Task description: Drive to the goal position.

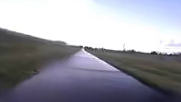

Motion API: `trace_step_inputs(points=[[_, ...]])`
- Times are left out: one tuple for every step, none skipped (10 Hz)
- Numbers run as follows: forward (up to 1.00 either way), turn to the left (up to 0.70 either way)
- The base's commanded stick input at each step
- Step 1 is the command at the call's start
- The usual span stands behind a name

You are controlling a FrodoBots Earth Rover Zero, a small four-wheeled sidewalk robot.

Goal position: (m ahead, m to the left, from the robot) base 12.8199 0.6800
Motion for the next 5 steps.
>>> trace_step_inputs(points=[[0.45, 0.0], [0.45, 0.0], [0.45, 0.0], [0.45, 0.0], [0.45, 0.0]])
